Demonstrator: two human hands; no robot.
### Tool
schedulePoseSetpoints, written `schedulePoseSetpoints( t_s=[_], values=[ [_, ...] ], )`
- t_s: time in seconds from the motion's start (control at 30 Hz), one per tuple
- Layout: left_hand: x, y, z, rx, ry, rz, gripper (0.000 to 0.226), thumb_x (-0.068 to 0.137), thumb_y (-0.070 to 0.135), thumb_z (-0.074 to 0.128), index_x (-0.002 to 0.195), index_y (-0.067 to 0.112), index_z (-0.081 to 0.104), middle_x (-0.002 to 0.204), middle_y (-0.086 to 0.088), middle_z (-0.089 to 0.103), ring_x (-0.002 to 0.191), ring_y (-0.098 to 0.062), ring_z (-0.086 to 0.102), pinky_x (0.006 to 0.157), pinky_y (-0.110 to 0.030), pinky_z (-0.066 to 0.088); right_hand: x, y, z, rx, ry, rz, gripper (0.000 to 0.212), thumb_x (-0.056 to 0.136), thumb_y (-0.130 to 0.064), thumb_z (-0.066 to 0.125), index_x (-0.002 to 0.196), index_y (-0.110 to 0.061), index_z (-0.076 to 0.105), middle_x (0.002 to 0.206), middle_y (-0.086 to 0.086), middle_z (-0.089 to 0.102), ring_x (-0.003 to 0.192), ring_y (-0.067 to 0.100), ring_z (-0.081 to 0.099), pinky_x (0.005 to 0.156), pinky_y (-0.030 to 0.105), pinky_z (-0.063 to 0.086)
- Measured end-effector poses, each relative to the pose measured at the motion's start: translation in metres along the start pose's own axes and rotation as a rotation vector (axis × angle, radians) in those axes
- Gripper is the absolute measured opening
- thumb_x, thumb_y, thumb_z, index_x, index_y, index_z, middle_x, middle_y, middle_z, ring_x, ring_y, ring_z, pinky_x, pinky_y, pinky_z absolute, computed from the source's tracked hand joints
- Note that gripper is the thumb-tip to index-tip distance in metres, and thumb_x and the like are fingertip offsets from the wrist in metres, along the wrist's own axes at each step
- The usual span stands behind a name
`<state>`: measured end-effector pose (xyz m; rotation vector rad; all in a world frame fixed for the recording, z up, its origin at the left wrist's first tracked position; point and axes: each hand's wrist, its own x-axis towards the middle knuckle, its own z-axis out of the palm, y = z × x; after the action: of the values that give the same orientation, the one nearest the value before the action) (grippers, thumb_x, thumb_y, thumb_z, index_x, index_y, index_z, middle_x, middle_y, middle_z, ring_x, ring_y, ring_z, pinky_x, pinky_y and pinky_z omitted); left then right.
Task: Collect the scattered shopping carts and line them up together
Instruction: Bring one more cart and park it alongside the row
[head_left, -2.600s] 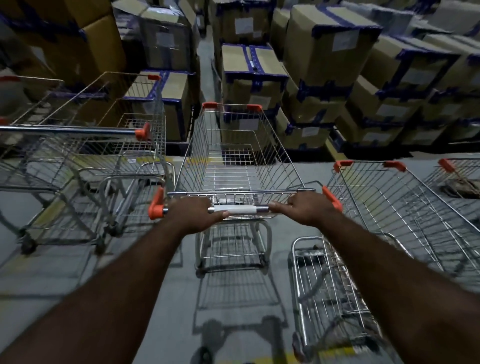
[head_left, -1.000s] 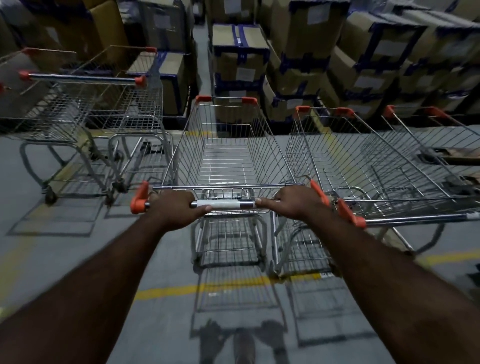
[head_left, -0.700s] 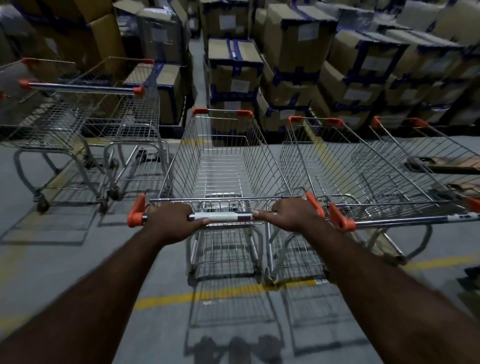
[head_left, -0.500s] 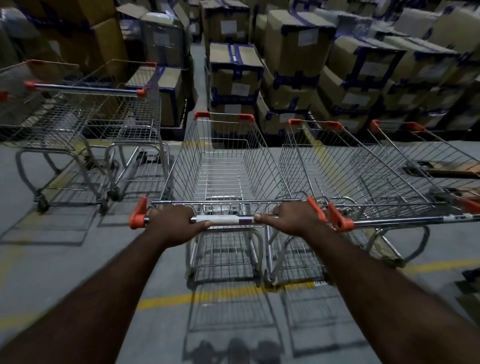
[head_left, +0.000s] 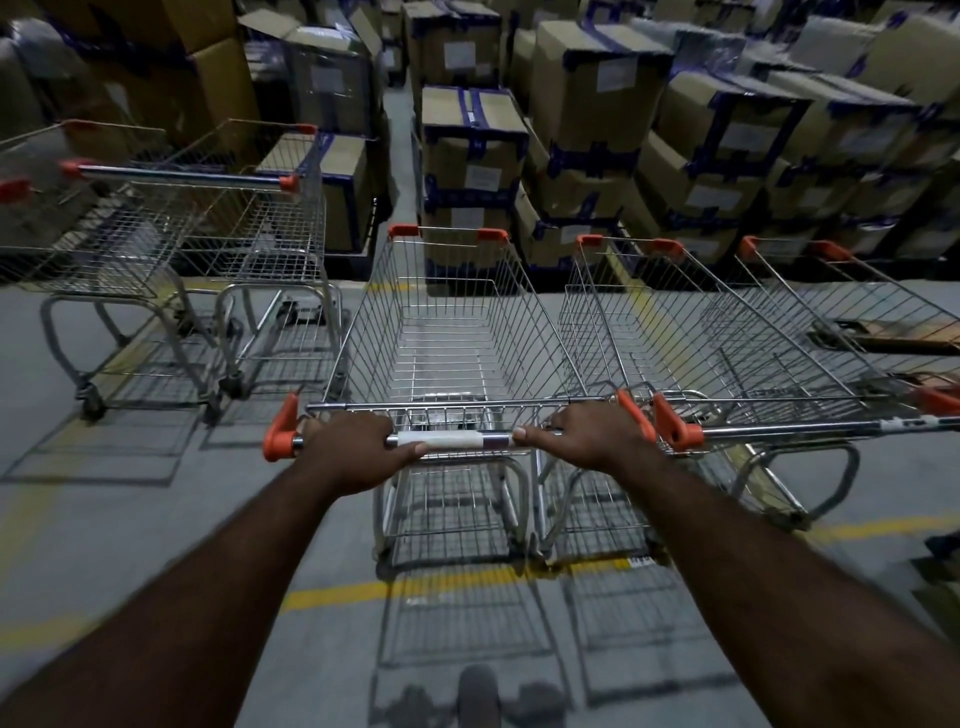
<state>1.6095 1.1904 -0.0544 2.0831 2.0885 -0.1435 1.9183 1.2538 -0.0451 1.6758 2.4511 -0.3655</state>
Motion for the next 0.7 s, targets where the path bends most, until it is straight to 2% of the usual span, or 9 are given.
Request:
schedulePoseSetpoints(
  t_s=[0.17, 0.3, 0.57, 0.63, 0.7],
  values=[
    [-0.007, 0.002, -0.001, 0.009, -0.001, -0.009, 0.061, 0.084, 0.086, 0.030, 0.086, 0.030, 0.054, 0.100, 0.004, 0.063, 0.107, -0.022, 0.060, 0.096, -0.048, 0.036, -0.008, -0.004, 0.002, 0.009, -0.014, 0.014, 0.124, 0.058, -0.107, -0.002, 0.100, -0.020, 0.077, 0.070, -0.002, 0.064, 0.077, 0.015, 0.065, 0.097, 0.041, 0.049],
    [-0.011, 0.000, 0.003, -0.010, 0.001, 0.001, 0.062, 0.083, 0.087, 0.030, 0.082, 0.029, 0.053, 0.089, 0.006, 0.056, 0.101, -0.022, 0.061, 0.094, -0.047, 0.040, -0.016, -0.008, 0.002, -0.003, -0.005, 0.006, 0.129, 0.056, -0.106, -0.005, 0.105, -0.018, 0.076, 0.079, -0.001, 0.069, 0.084, 0.017, 0.067, 0.099, 0.042, 0.048],
    [-0.016, -0.003, 0.003, -0.021, -0.001, 0.012, 0.060, 0.084, 0.086, 0.030, 0.081, 0.030, 0.051, 0.086, 0.007, 0.055, 0.089, -0.018, 0.054, 0.090, -0.043, 0.043, -0.022, -0.009, 0.005, -0.001, 0.015, 0.013, 0.122, 0.058, -0.106, -0.003, 0.092, -0.019, 0.075, 0.073, -0.001, 0.066, 0.076, 0.015, 0.065, 0.089, 0.037, 0.051],
    [-0.018, 0.000, -0.001, -0.017, -0.005, 0.017, 0.060, 0.085, 0.084, 0.032, 0.083, 0.028, 0.053, 0.086, 0.008, 0.055, 0.087, -0.017, 0.052, 0.086, -0.040, 0.042, -0.022, -0.008, 0.005, -0.005, 0.008, 0.020, 0.121, 0.059, -0.106, -0.001, 0.093, -0.019, 0.075, 0.076, 0.000, 0.067, 0.078, 0.016, 0.065, 0.089, 0.038, 0.052],
    [-0.017, -0.001, -0.004, -0.046, -0.036, 0.053, 0.056, 0.087, 0.081, 0.038, 0.090, 0.028, 0.057, 0.089, 0.008, 0.056, 0.087, -0.015, 0.052, 0.077, -0.034, 0.039, -0.022, -0.006, 0.005, 0.005, -0.014, 0.011, 0.120, 0.062, -0.106, 0.002, 0.101, -0.019, 0.074, 0.083, 0.001, 0.069, 0.082, 0.018, 0.067, 0.091, 0.040, 0.053]
  ],
)
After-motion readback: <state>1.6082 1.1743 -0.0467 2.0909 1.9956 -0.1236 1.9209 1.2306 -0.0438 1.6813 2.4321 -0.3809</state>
